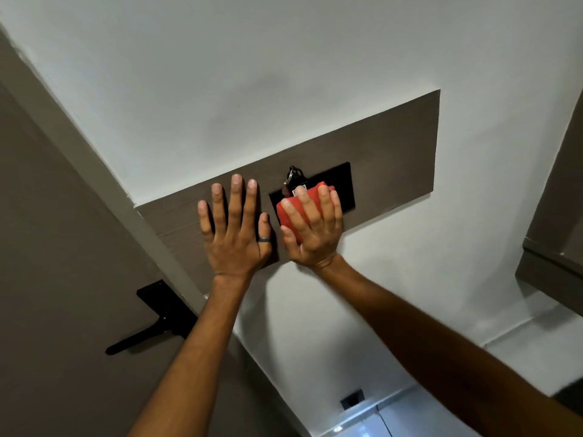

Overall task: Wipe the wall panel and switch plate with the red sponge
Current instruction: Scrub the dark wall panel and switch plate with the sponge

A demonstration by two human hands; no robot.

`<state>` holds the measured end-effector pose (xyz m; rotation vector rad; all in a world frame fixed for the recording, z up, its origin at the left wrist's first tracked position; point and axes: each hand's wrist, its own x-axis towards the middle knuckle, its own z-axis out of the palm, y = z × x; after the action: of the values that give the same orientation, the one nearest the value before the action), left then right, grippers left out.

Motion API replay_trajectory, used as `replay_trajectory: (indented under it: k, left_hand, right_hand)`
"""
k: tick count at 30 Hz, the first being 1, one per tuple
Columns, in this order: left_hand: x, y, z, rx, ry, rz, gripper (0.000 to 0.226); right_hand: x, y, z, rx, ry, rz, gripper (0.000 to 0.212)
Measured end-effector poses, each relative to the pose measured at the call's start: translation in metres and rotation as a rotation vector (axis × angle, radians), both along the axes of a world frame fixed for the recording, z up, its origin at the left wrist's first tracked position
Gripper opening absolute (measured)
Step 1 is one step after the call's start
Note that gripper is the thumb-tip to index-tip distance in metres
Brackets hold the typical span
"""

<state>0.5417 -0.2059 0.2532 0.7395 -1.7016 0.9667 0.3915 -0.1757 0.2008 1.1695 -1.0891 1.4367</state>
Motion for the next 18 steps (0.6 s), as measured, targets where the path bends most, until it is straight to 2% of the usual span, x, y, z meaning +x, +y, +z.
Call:
replay_trajectory:
  k: [2,3,4,7,9,10,13,14,15,18]
  left_hand:
    - [0.001,-0.001,-0.001,-0.015,-0.005,-0.001,0.059]
    - [0.001,-0.002,-0.001,-0.019,-0.003,-0.002,0.059]
    - [0.001,-0.003,0.0,-0.019,0.002,-0.006,0.06]
    - [0.001,-0.003,-0.001,-0.006,0.002,-0.018,0.06]
    - [0.0,-0.003,-0.001,-0.004,-0.001,-0.015,0.06]
    - [0.001,-0.003,-0.001,-0.001,0.002,-0.018,0.06]
    - [0.002,-0.004,-0.003,-0.011,-0.003,-0.017,0.06]
    - [0.001,-0.004,-0.003,-0.019,-0.004,-0.012,0.06]
    - [0.001,-0.004,-0.002,-0.021,0.0,-0.01,0.06]
    - [0.001,-0.004,-0.003,-0.025,0.011,-0.007,0.059]
  right_hand:
    - [-0.041,0.005,0.004,0.005,0.305,-0.038,0.052]
    - [-0.053,0.006,0.006,0.017,0.337,-0.034,0.052]
    - [-0.053,0.006,0.005,0.022,0.279,-0.019,0.05]
    - [0.0,-0.003,-0.003,0.003,-0.162,0.017,0.047]
    - [0.028,-0.006,0.002,0.003,-0.314,0.068,0.047]
    - [0.024,-0.003,0.003,0.015,-0.259,0.069,0.047]
    - [-0.029,0.007,-0.002,0.036,0.159,-0.06,0.047]
    - [-0.044,0.009,-0.003,0.049,0.193,-0.06,0.048]
    - [-0.05,0.011,-0.003,0.06,0.125,-0.034,0.049]
    - [-0.022,0.01,0.007,0.036,-0.367,0.084,0.051]
